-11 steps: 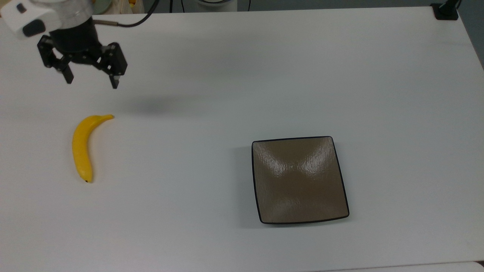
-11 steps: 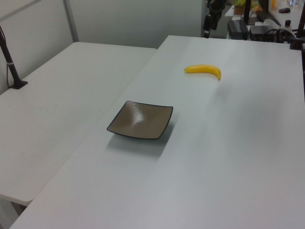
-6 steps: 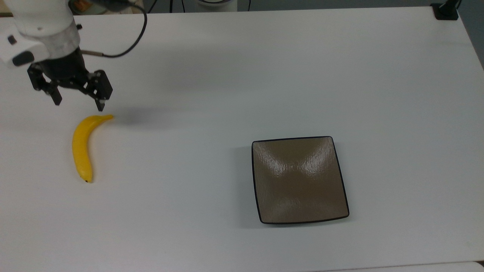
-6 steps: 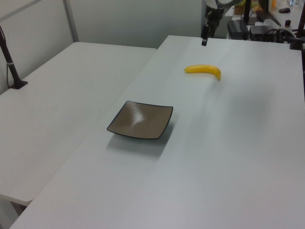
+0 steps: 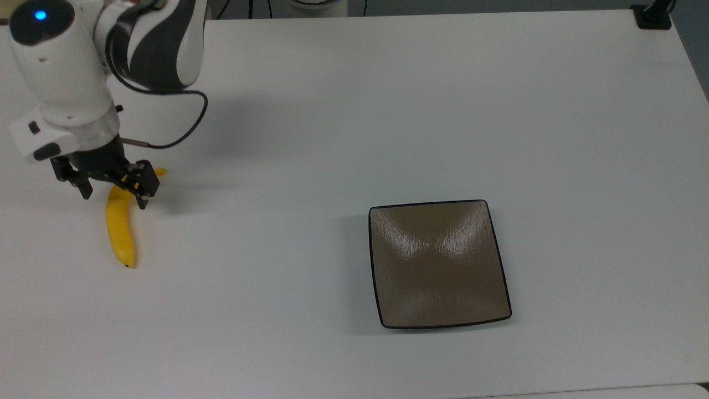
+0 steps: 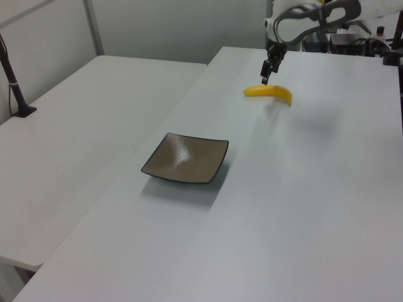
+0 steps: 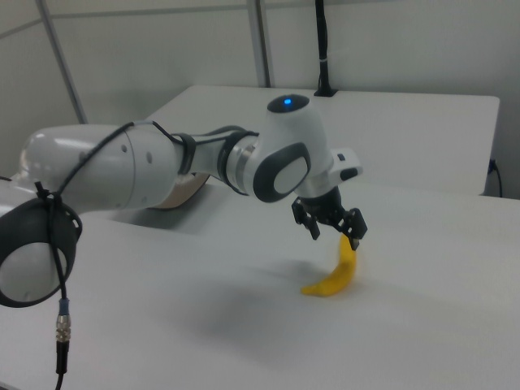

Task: Bananas placed on a ceramic plate
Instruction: 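Close the gripper on the stem end of the yellow banana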

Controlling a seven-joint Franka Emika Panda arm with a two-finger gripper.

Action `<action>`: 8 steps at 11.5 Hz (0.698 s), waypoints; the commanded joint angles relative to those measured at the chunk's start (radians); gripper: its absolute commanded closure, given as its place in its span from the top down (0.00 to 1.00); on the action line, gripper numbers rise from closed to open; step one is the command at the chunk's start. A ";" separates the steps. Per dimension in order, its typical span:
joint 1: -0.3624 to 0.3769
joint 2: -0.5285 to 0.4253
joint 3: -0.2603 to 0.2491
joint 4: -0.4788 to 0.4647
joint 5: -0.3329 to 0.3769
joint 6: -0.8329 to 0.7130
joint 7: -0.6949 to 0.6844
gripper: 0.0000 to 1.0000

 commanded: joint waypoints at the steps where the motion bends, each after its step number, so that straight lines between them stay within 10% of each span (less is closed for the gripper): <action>1: 0.004 0.040 -0.005 -0.016 0.001 0.055 -0.013 1.00; 6: 0.004 0.071 -0.005 -0.014 -0.002 0.056 -0.021 0.97; 8: 0.003 0.071 -0.006 -0.014 -0.001 0.056 -0.052 0.72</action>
